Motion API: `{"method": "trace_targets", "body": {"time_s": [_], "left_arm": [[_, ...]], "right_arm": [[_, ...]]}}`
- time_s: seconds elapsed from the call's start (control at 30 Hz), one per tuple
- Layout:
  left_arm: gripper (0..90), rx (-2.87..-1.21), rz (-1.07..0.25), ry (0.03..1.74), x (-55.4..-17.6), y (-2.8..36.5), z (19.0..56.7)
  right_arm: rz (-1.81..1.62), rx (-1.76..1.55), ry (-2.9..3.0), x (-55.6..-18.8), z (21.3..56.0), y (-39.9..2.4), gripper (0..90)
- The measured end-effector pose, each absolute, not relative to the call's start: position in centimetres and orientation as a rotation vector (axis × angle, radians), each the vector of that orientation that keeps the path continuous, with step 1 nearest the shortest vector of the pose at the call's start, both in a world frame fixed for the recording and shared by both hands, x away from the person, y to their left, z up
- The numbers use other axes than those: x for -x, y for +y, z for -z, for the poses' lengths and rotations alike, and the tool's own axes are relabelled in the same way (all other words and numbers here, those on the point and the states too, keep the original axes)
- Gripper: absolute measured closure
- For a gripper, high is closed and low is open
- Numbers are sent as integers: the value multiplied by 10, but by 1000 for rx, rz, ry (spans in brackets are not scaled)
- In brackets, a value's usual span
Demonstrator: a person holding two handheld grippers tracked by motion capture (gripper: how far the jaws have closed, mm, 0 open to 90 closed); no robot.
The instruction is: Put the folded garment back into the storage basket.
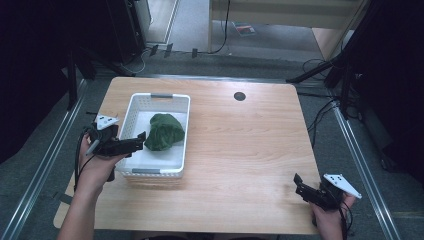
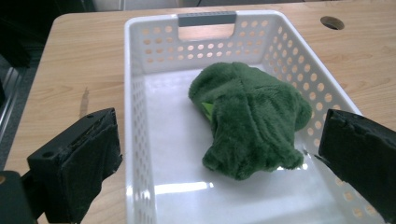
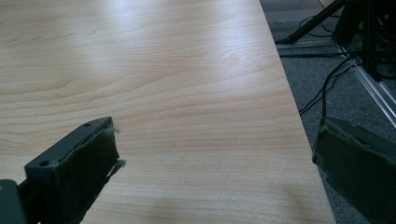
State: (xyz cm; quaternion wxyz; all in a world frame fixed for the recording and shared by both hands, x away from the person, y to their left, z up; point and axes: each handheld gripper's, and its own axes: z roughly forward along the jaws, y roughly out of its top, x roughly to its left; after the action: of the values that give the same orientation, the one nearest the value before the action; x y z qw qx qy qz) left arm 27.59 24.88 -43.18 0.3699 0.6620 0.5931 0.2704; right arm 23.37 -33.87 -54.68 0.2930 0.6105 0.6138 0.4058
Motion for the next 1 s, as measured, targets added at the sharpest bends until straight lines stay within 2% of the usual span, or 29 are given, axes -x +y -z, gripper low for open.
{"method": "trace_targets", "body": {"time_s": [1.0], "left_arm": [[0, -1557, -717, 1583, -210, 323, 479]], "right_arm": [[-1078, -1634, 1634, -234, 547, -338, 4]]}}
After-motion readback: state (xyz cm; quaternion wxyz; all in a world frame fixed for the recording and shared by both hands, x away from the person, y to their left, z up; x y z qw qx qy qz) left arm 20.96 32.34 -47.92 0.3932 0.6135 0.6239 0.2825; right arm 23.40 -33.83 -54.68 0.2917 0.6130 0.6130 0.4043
